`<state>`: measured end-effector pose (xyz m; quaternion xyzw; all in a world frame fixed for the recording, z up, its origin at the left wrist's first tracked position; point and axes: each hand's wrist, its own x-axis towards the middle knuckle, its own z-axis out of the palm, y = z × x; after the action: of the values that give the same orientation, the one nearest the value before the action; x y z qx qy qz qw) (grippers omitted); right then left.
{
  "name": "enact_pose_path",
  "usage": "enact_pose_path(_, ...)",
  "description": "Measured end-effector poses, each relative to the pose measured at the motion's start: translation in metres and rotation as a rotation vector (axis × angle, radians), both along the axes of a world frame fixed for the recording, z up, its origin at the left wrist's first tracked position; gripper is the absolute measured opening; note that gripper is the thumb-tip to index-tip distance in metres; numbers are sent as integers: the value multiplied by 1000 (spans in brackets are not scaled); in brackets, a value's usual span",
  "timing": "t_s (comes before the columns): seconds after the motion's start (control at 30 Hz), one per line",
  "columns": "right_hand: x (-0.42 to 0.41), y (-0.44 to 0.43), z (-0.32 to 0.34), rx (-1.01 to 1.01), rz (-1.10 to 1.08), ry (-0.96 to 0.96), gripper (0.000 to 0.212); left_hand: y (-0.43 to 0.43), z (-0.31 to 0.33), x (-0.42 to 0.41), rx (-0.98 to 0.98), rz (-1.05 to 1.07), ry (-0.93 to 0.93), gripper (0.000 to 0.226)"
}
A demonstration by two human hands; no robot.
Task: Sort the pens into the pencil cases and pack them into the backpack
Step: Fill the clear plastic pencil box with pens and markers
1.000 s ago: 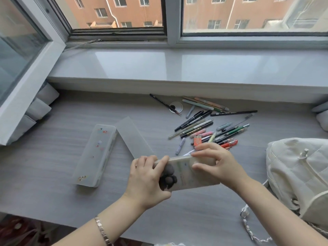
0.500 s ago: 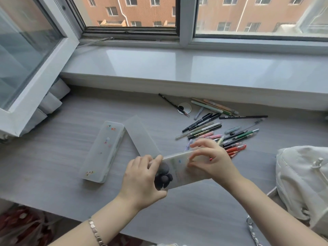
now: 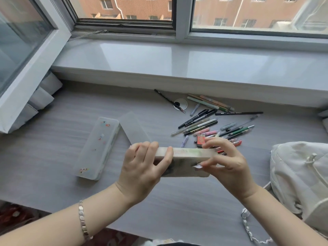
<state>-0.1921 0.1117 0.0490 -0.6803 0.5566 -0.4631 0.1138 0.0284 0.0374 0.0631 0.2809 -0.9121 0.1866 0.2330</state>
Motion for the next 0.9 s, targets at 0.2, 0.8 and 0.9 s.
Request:
enact_pose_path(0.2, 5, 3, 8, 182, -11, -153, 18, -3, 6, -1, -96, -38, -12, 39)
enact_pose_path(0.8, 43, -65, 19, 511, -23, -63, 74, 5, -14, 41, 1129, 920, 279, 79)
enact_pose_path(0.9, 47, -61, 11, 549, 4, -22, 53, 4, -29, 67, 1282, 1102, 340, 83)
